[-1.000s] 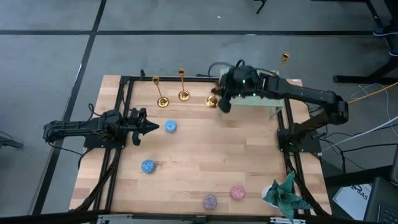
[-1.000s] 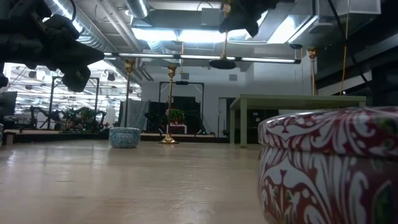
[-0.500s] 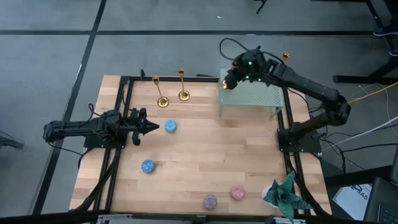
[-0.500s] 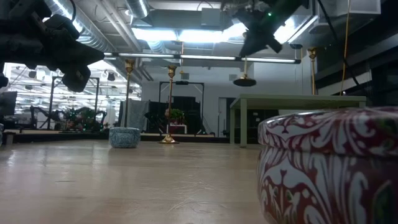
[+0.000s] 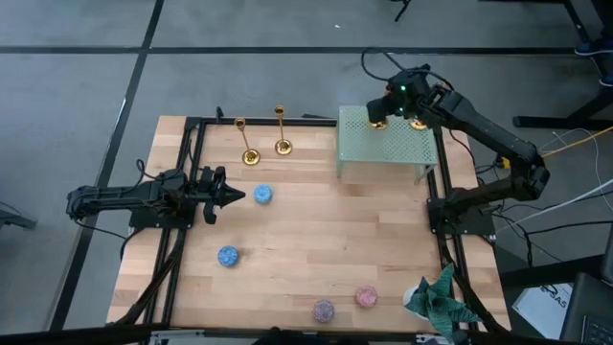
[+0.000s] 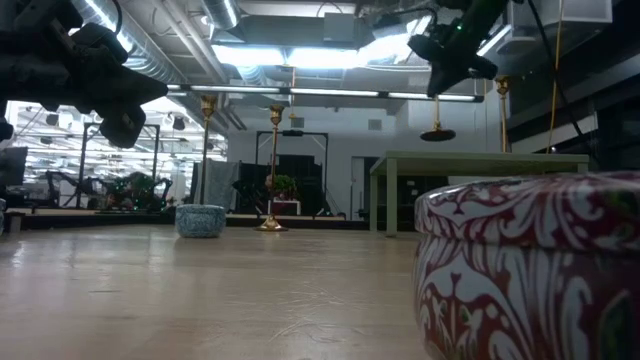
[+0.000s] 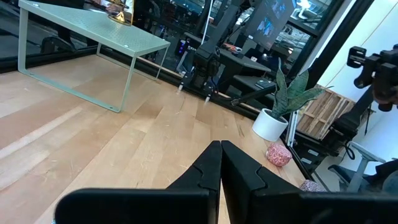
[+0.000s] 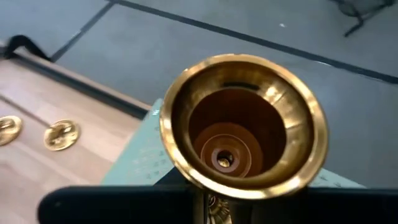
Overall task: Pick & Place candle stick holders
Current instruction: Put the gold candle holder on the shelf, then put the gold pink scented candle on the shelf
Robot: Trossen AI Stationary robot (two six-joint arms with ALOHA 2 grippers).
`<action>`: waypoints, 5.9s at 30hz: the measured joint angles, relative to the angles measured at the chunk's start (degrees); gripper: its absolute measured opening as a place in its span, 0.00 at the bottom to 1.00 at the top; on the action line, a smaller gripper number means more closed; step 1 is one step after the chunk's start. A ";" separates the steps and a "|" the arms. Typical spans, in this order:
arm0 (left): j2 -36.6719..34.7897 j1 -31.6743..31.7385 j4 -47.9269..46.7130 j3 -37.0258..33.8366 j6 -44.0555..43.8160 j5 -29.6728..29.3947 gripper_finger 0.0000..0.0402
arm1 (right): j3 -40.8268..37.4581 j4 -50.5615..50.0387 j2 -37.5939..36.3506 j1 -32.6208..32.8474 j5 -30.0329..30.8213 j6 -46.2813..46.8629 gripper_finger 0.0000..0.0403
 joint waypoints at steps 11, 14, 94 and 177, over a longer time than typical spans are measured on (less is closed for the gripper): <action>0.00 0.00 0.00 0.02 0.02 0.00 0.01 | -1.54 -0.29 -0.58 -4.09 1.42 2.76 0.07; 0.00 0.00 0.00 0.02 0.01 -0.01 0.01 | -6.37 3.07 -2.72 -4.53 1.89 4.48 0.07; -0.01 0.00 0.00 0.01 0.02 0.00 0.01 | -17.03 -6.33 -14.52 13.69 -0.27 14.35 0.48; -0.01 0.00 0.00 0.00 0.02 -0.02 0.01 | -2.67 1.80 33.07 79.05 -22.46 26.56 0.97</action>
